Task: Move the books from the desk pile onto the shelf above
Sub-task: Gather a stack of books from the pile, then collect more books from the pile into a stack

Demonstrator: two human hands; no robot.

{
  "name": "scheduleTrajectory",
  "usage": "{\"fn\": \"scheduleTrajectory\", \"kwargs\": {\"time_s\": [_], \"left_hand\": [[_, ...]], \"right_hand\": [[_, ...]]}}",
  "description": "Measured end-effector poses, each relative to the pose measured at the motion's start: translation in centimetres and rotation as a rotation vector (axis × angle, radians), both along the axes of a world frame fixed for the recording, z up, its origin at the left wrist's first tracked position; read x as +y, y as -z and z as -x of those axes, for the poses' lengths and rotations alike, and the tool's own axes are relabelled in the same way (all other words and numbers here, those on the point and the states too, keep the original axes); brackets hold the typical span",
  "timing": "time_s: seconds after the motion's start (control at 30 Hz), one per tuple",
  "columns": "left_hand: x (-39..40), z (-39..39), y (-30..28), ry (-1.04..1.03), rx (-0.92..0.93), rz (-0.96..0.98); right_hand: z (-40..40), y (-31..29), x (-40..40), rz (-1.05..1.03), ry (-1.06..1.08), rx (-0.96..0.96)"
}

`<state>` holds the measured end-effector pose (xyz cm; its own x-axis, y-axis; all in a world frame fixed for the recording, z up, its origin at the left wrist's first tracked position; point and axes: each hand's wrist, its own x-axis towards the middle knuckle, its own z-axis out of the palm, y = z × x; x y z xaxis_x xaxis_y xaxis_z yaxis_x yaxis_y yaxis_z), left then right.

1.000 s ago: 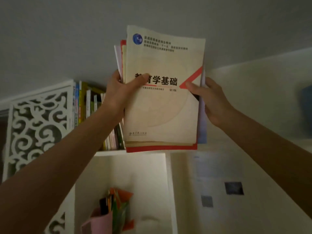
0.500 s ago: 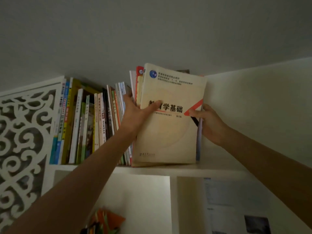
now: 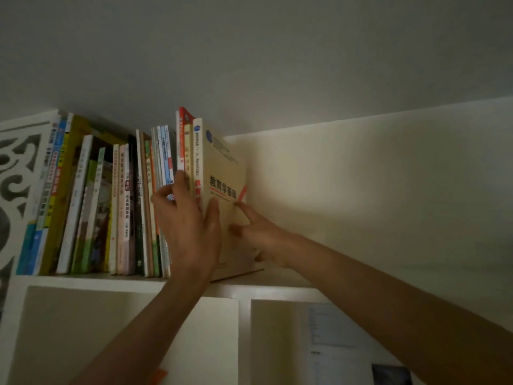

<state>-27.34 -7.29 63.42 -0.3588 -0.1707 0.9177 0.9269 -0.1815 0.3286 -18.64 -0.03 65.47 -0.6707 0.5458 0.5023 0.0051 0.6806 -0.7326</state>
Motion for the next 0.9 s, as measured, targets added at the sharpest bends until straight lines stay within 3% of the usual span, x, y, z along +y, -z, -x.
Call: {"fn": "scheduleTrajectory", "kwargs": {"time_s": [0.1,0.17,0.27,0.33,0.43,0.57,0.63,0.77,0.9], "left_hand": [[0.5,0.6,-0.2,-0.159,-0.144,0.044],[0.6,0.9,-0.2,-0.152,-0.126,0.121],[-0.8,3.0,0.3,0.260,0.039,0.249],[-2.8,5.3,1.6,0.391,0.205,0.383],[-4.9,8.7,3.3,0.093,0.441,0.593],[-4.8,10.0,3.3,-0.183,0.449,0.659],[-4.4,9.8,3.1,-0.221,0.425,0.641],[-4.3,9.1,3.0,-0.106,0.389,0.689],[-5.2,7.6,3.2,-0.144,0.334,0.651]], "right_hand": [[1.1,-1.3,0.3,0.017,-0.036,-0.096],[1.1,-1.7,0.6,0.053,-0.056,-0.111],[0.4,-2.0,0.7,0.047,-0.055,-0.129],[0.3,-2.3,0.0,0.000,-0.060,-0.115],[0.6,-1.9,-1.1,-0.074,-0.163,-0.120],[2.2,-0.3,-1.4,-0.242,-0.125,-0.096],[2.9,-0.3,-1.0,-0.244,-0.117,-0.071],[2.8,0.0,-1.3,-0.310,-0.119,-0.059],[0.9,1.3,-3.6,-0.532,0.156,-0.056]]}}
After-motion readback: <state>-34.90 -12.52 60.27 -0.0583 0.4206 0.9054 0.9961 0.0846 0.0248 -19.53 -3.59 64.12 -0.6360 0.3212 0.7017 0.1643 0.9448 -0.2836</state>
